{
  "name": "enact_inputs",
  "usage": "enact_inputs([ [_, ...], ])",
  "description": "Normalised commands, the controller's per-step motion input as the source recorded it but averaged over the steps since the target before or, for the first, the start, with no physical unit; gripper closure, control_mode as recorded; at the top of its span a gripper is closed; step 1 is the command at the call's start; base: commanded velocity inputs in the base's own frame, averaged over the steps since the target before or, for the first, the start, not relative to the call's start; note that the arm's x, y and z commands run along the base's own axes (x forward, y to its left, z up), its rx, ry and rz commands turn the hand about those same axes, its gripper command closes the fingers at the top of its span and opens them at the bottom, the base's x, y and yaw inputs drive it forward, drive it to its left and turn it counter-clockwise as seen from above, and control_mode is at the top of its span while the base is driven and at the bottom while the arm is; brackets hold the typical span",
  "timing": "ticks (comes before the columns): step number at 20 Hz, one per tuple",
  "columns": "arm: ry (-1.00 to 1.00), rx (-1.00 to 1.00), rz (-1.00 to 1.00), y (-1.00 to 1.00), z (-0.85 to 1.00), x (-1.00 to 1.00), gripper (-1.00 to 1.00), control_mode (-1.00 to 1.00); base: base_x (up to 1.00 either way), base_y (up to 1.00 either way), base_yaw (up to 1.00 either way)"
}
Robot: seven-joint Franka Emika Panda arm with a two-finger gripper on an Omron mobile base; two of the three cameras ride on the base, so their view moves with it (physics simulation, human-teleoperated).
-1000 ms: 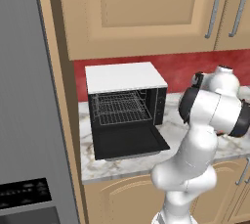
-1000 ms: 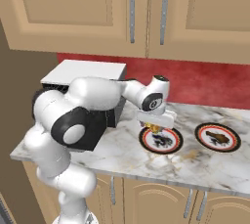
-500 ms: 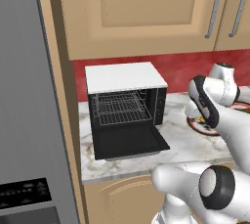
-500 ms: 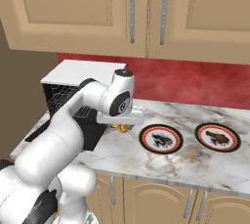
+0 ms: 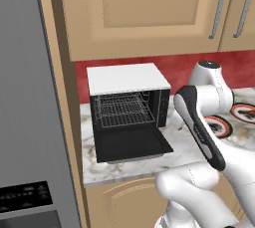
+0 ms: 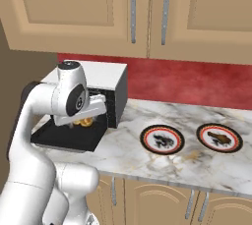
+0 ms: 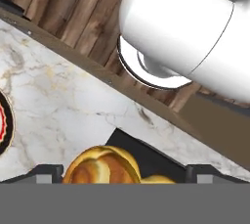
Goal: Open the toaster oven door. Place the bread on the top rack in the toaster oven and place the chicken drumstick on the bottom rack.
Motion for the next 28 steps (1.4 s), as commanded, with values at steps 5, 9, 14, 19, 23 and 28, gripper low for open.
enact_inputs([
  [5,0.0,-0.02,0.11,1.0,0.06,0.23,1.0,-1.0,0.0,0.0,0.0],
  [9,-0.02,0.03,0.0,0.61,-0.03,0.83,1.0,-1.0,0.0,0.0,0.0],
  [14,-0.05,0.0,-0.01,0.54,-0.06,0.5,1.0,-1.0,0.0,0.0,0.0],
  [19,0.0,0.0,-0.01,0.21,-0.39,0.41,1.0,-1.0,0.0,0.0,0.0],
  [23,-0.01,0.01,0.0,0.01,-0.39,0.51,1.0,-1.0,0.0,0.0,0.0],
  [28,-0.09,0.03,0.0,0.05,-0.23,0.38,1.0,-1.0,0.0,0.0,0.0],
])
